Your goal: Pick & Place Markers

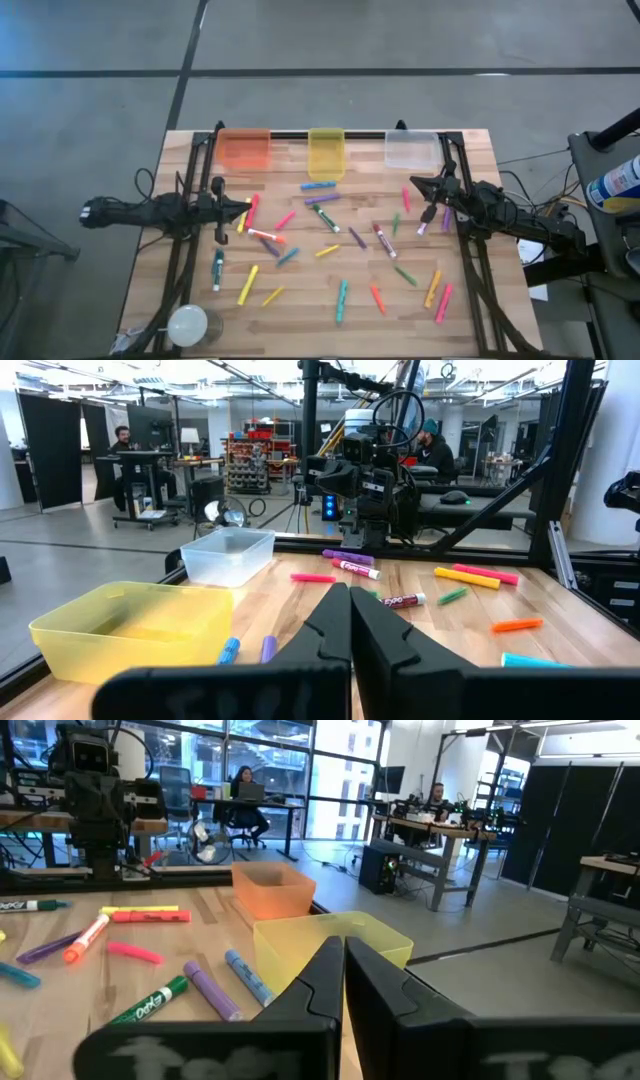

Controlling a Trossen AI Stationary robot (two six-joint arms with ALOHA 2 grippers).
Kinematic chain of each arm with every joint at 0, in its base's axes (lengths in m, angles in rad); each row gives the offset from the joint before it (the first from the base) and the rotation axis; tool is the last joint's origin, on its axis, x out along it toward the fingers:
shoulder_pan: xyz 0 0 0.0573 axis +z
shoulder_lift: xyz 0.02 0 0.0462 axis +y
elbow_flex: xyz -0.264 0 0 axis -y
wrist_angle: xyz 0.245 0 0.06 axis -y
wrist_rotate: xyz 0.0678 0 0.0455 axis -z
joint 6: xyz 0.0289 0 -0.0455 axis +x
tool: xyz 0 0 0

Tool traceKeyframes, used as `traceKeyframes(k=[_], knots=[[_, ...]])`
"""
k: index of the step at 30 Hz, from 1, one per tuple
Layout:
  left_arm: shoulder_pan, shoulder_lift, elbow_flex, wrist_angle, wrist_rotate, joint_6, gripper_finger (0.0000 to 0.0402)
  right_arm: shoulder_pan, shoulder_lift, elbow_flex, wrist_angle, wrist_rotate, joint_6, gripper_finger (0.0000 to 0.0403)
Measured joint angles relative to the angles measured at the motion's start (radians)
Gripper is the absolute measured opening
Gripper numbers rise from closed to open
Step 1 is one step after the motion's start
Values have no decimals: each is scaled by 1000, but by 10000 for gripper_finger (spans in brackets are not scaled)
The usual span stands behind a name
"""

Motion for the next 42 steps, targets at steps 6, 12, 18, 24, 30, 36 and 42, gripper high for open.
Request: traceKeyframes(k=[6, 12, 18, 24, 30, 36, 42], knots=[[0, 0, 0, 0, 0, 0, 0, 0, 0, 0, 0, 0, 0, 8], [0, 0, 0, 0, 0, 0, 0, 0, 0, 0, 0, 0, 0, 8], [0, 0, 0, 0, 0, 0, 0, 0, 0, 0, 0, 0, 11, 8], [0, 0, 0, 0, 0, 0, 0, 0, 0, 0, 1, 0, 54, 8], [0, 0, 0, 0, 0, 0, 0, 0, 0, 0, 91, 0, 254, 8], [0, 0, 0, 0, 0, 0, 0, 0, 0, 0, 197, -39, 203, 8], [0, 0, 0, 0, 0, 0, 0, 0, 1, 0, 231, -46, 227, 8]])
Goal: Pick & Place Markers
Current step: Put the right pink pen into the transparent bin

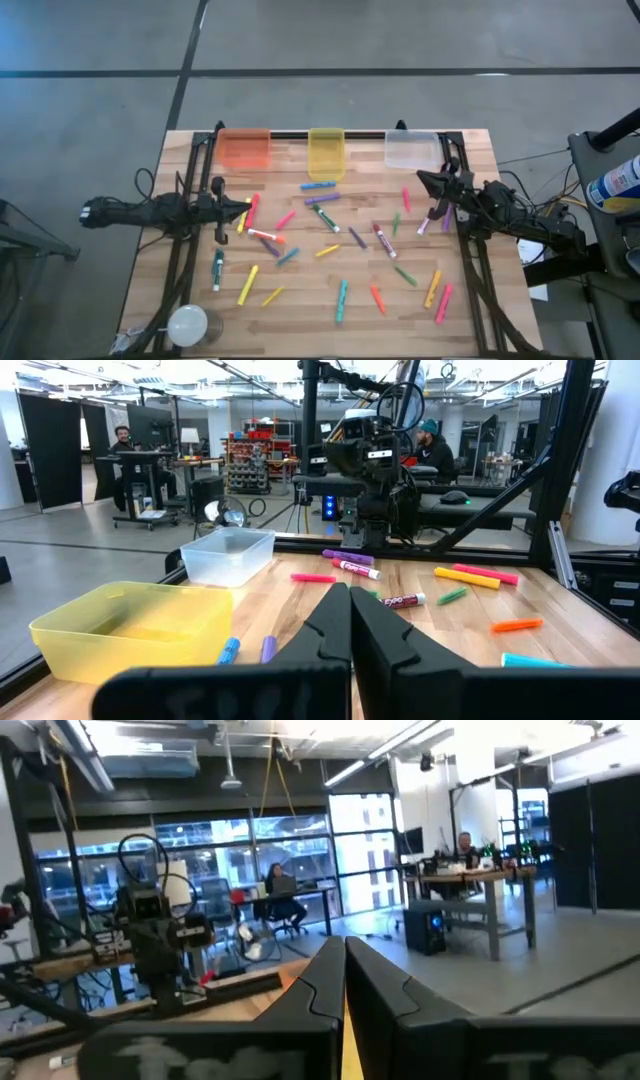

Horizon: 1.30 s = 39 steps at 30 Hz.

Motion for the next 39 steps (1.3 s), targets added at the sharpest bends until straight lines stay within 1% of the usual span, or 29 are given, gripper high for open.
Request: traceKeyframes(k=[5, 8, 11, 13, 19, 22, 25, 28, 31, 33, 36, 39], knots=[[0, 0, 0, 0, 0, 0, 0, 0, 21, 0, -2, -1, 63, 8], [0, 0, 0, 0, 0, 0, 0, 0, 48, 0, -3, -6, 128, 8], [0, 0, 0, 0, 0, 0, 0, 0, 92, 0, -9, -49, 174, 8], [0, 0, 0, 0, 0, 0, 0, -1, 134, 0, -10, -50, 205, 8], [0, 0, 0, 0, 0, 0, 0, -1, 270, 0, -10, 56, 276, 9], [0, 0, 0, 0, 0, 0, 0, -1, 331, 0, -10, 82, 308, 19], [0, 0, 0, 0, 0, 0, 0, -1, 389, 24, -47, 87, 328, 32], [0, 0, 0, 0, 0, 0, 0, 0, 445, 85, -130, 102, 338, 29], [0, 0, 0, 0, 0, 0, 0, 0, 513, 176, -309, 139, 383, 14], [0, 0, 0, 0, 0, 0, 0, 0, 566, 242, -424, 162, 435, 11], [0, 0, 0, 0, 0, 0, 0, 0, 662, 318, -611, 176, 536, 24], [0, 0, 0, 0, 0, 0, 0, 0, 764, 371, -752, 179, 629, 53]])
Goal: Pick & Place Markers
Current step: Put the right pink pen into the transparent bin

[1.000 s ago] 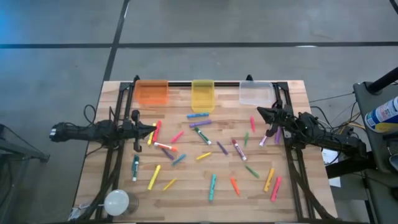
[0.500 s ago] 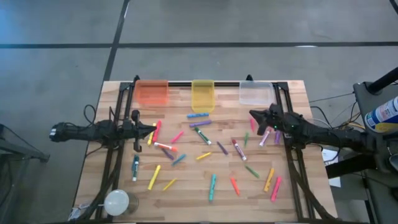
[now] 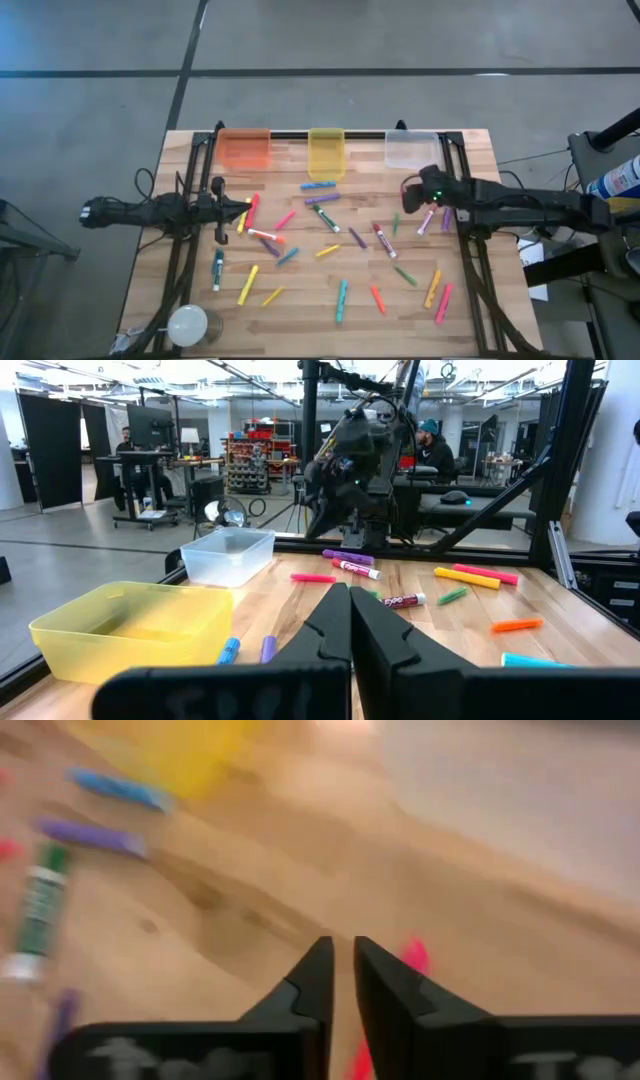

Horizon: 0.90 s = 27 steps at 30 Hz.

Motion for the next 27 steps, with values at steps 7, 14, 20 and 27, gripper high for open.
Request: traceKeyframes(k=[7, 14, 20, 27], knots=[[0, 0, 0, 0, 0, 0, 0, 0, 226, 38, -60, -53, 180, 130], [0, 0, 0, 0, 0, 0, 0, 0, 409, 37, -28, -86, 282, 134], [0, 0, 0, 0, 0, 0, 0, 0, 484, 60, 13, -81, 283, 88], [0, 0, 0, 0, 0, 0, 0, 1, 478, 115, 33, -121, 132, 32]])
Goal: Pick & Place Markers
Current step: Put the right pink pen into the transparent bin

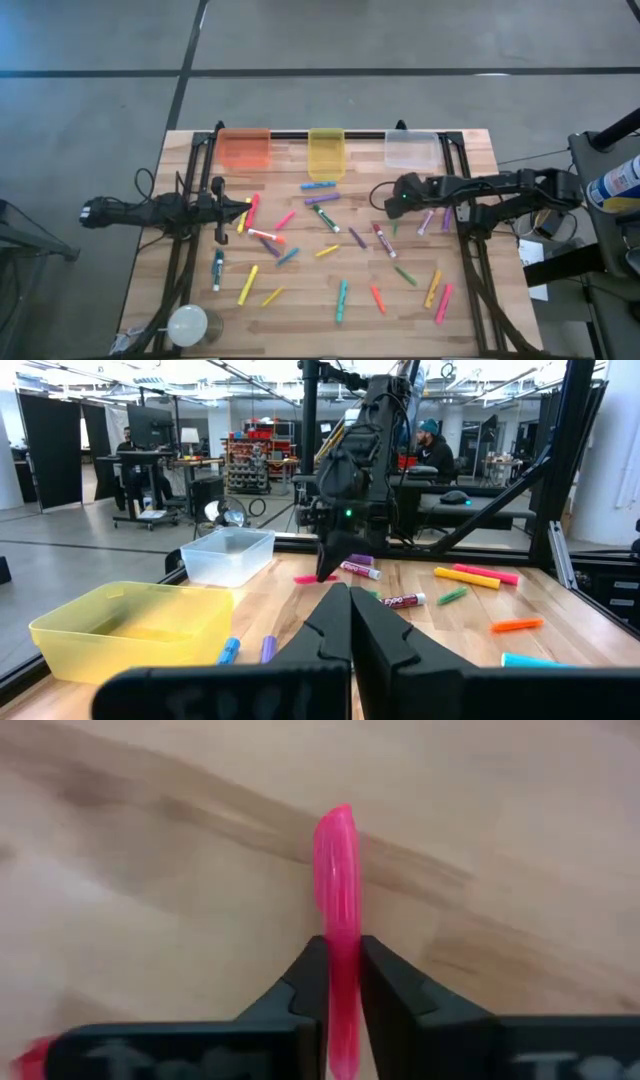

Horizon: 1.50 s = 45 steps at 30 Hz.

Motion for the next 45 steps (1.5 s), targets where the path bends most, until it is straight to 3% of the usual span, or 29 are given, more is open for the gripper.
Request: traceKeyframes(k=[9, 18, 24, 30, 36, 45], knots=[[0, 0, 0, 0, 0, 0, 0, -76, -60, 169, -114, -30, -379, 41], [0, 0, 0, 0, 0, 0, 0, -394, 0, 390, -173, -4, -917, 42], [0, 0, 0, 0, 0, 0, 0, -585, 161, 456, -171, -69, -1107, 42], [0, 0, 0, 0, 0, 2, 0, -706, 352, 505, -141, -145, -1197, 43], [0, 0, 0, 39, 0, 124, 0, -744, 487, 562, -147, -146, -1210, 43], [0, 0, 0, 35, 0, 69, 0, -744, 521, 597, -194, -145, -1126, 90]])
